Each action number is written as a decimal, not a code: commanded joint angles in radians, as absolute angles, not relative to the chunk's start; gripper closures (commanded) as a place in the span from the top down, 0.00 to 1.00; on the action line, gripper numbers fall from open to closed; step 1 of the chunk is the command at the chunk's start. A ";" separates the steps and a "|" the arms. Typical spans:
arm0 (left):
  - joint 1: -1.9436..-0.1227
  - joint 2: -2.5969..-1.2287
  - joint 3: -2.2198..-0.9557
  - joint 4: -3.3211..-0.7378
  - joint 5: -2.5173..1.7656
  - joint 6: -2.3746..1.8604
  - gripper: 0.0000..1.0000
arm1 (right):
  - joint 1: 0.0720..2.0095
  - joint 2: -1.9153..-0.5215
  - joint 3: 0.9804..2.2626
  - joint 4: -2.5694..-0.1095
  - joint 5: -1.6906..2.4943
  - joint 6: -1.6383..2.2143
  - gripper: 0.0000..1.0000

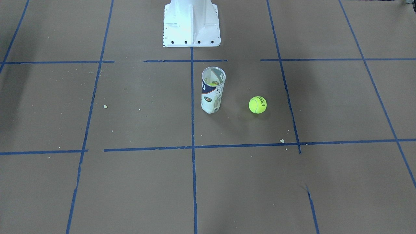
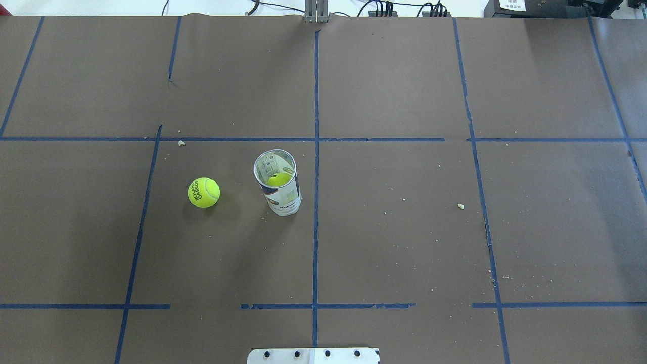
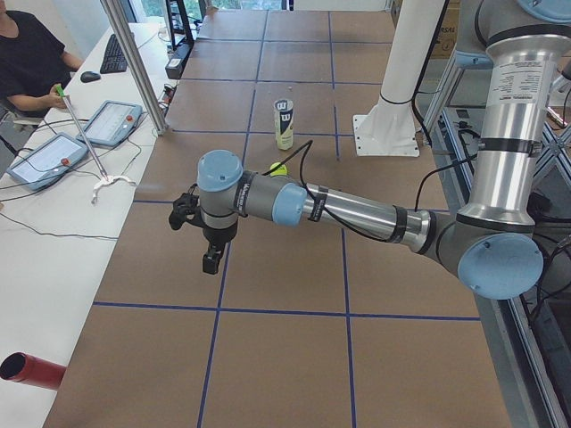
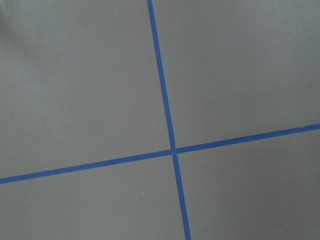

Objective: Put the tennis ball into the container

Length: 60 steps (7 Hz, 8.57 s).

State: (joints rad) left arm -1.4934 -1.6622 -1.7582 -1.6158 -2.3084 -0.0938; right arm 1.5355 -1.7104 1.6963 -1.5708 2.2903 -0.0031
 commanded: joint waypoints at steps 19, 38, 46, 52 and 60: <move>-0.623 -1.976 -1.652 -1.858 -1.991 -1.026 1.00 | 1.536 -1.710 1.697 -1.571 2.290 -0.003 1.00; -0.713 -2.453 -1.832 -1.126 -2.172 -1.190 0.00 | 1.536 -1.710 1.697 -1.571 2.290 -0.003 1.00; -0.722 -2.380 -1.906 -1.161 -2.168 -1.136 1.00 | 1.536 -1.710 1.697 -1.572 2.290 -0.003 1.00; -1.213 -1.925 -1.821 -1.452 -2.245 -0.270 1.00 | 1.536 -1.710 1.697 -1.571 2.290 -0.003 1.00; -1.540 -1.603 -1.637 -1.493 -2.352 0.037 1.00 | 1.536 -1.710 1.697 -1.571 2.290 -0.003 1.00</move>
